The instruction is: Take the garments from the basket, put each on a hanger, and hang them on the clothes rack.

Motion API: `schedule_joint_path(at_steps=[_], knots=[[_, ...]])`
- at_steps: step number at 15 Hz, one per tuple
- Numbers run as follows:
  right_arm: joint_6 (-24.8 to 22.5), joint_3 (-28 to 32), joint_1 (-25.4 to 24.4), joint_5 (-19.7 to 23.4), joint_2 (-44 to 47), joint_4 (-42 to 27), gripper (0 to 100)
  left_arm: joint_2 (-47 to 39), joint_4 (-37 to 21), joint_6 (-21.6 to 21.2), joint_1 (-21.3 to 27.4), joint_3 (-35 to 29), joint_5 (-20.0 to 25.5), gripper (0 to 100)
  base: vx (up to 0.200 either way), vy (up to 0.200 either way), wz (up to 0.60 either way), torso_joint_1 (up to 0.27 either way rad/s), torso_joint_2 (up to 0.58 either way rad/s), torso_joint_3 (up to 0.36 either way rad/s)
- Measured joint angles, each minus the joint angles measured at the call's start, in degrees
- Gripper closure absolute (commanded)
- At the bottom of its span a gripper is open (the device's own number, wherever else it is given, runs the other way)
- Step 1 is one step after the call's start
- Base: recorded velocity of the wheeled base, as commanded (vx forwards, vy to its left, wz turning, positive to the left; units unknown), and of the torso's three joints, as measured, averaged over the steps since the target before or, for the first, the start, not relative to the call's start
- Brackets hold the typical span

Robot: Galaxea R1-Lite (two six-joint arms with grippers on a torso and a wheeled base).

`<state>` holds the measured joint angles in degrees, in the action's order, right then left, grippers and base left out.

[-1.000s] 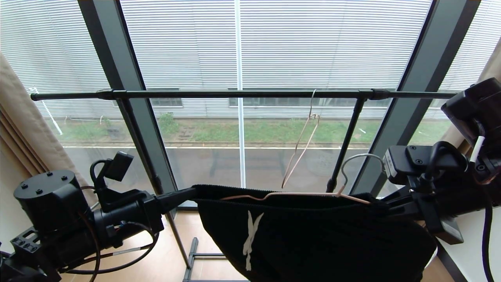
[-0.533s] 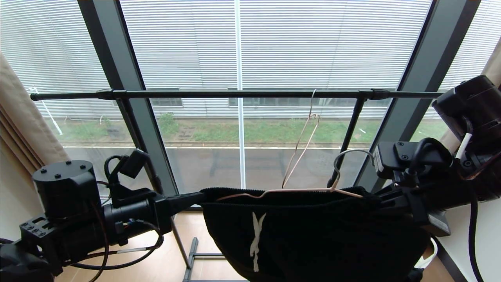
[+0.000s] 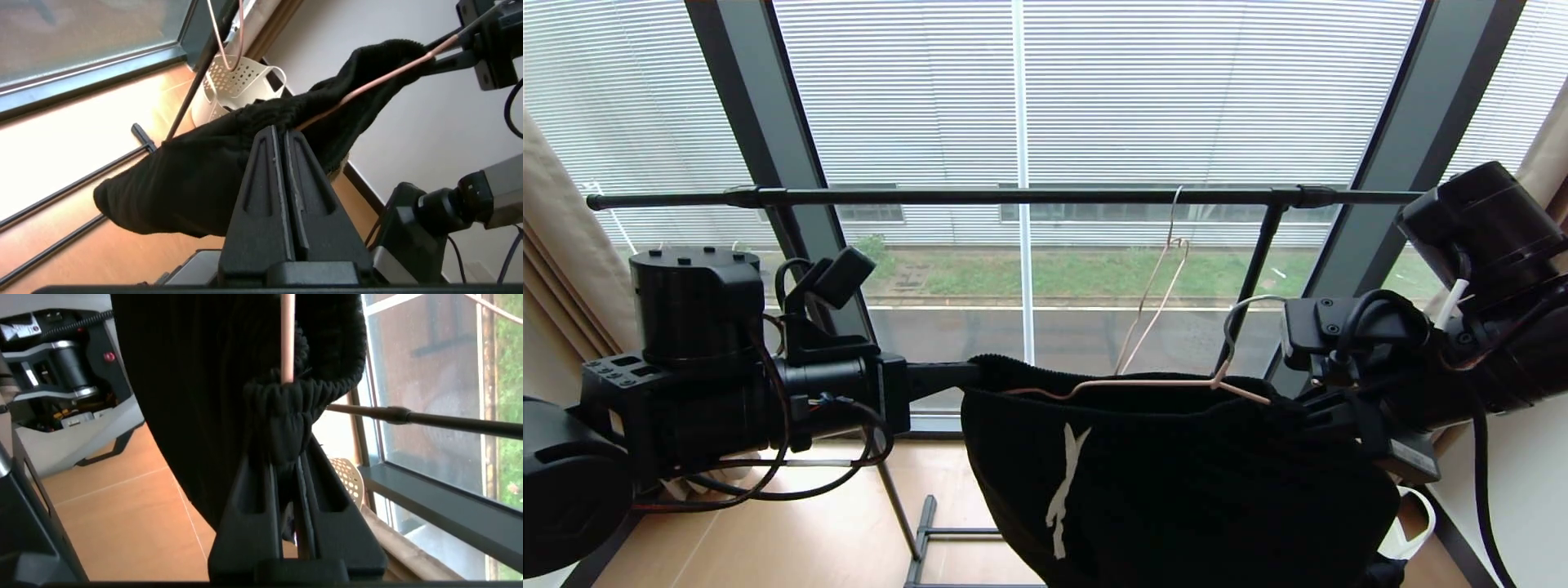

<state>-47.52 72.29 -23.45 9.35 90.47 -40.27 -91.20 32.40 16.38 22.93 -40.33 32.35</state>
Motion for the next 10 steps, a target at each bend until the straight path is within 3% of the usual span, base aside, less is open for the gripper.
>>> schedule_joint_path(at_steps=[7,10], knots=[[0.00,-1.26,-0.09,-1.69,0.93,-0.02,100,-0.06,-13.63,-2.22,0.61,-12.15,-3.40,100,0.000,0.000,0.00,0.000,0.00,0.000],[0.00,-3.00,0.06,-2.84,-0.28,-0.07,100,-0.67,-15.34,-2.33,-1.05,-16.25,-3.54,100,0.000,0.000,0.00,0.000,0.00,0.000]])
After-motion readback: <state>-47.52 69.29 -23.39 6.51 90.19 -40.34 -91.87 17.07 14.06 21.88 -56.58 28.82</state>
